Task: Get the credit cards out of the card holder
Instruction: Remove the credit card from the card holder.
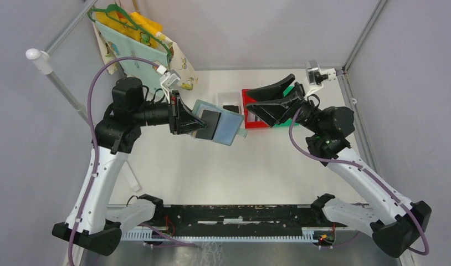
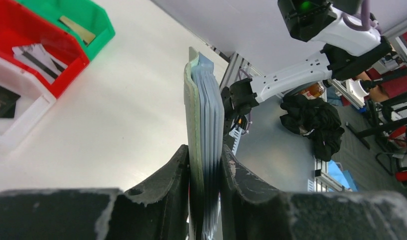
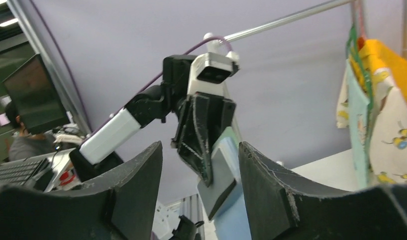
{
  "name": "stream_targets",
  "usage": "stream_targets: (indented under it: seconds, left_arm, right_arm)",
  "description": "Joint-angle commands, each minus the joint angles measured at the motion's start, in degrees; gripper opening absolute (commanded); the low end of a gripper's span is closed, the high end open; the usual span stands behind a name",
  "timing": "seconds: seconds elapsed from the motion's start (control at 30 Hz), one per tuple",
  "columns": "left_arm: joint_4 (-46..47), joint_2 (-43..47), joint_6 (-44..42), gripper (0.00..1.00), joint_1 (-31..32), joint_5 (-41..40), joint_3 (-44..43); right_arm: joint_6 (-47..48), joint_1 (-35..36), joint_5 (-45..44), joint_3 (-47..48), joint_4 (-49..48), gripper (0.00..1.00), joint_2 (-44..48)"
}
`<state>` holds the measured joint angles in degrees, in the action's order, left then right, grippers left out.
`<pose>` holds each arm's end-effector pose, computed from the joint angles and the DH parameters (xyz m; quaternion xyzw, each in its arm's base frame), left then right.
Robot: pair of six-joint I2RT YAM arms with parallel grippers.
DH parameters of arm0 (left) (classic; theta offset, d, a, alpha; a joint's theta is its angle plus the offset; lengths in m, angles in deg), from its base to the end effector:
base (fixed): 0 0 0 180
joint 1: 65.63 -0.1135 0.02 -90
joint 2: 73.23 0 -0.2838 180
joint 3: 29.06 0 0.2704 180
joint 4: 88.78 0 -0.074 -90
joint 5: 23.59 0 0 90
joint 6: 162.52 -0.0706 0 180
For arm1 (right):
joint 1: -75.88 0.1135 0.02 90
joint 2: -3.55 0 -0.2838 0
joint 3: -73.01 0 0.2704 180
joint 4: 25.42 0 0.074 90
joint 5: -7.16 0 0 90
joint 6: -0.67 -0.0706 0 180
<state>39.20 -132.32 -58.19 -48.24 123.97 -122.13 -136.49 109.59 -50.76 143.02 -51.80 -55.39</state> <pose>0.1776 -0.1181 0.4735 0.3017 0.7015 -0.5155 0.3889 0.1831 0.1673 0.4899 -0.1962 0.4515 0.6520 0.5766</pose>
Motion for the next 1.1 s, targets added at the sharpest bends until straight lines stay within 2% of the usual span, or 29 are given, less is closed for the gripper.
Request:
stream_targets:
  seconds: [0.0, 0.23, 0.37, 0.47, 0.87, 1.07]
  left_arm:
    - [-5.63, -1.98, -5.84, 0.03, 0.02, -2.58, -4.75]
    - [-6.60, -2.55, -5.87, 0.02, -0.03, -3.01, -6.17]
    - [-11.50, -4.59, -9.67, 0.02, -0.61, -2.72, -11.33]
    - [-12.43, -5.45, -9.22, 0.02, -0.91, -0.98, -12.03]
    - [-8.97, -4.91, -5.17, 0.02, -0.97, 1.81, -11.17]
    - [-9.80, -4.99, -5.40, 0.02, -0.96, 2.25, -10.91]
  right_arm:
    - [-6.80, 0.66, 9.59, -1.29, -5.19, 0.62, -4.29]
    - [-4.20, 6.25, 13.42, -0.40, -1.68, 0.58, -9.00]
    - [-4.00, 8.10, 13.43, -1.69, -2.90, 0.53, -10.26]
    - [-4.10, 8.68, 13.39, -1.96, -3.17, 0.51, -11.31]
    - [-4.85, 10.44, 12.66, -2.29, -6.18, 0.50, -15.20]
    - [-8.40, 11.41, 12.40, -1.30, -11.86, 0.50, -18.12]
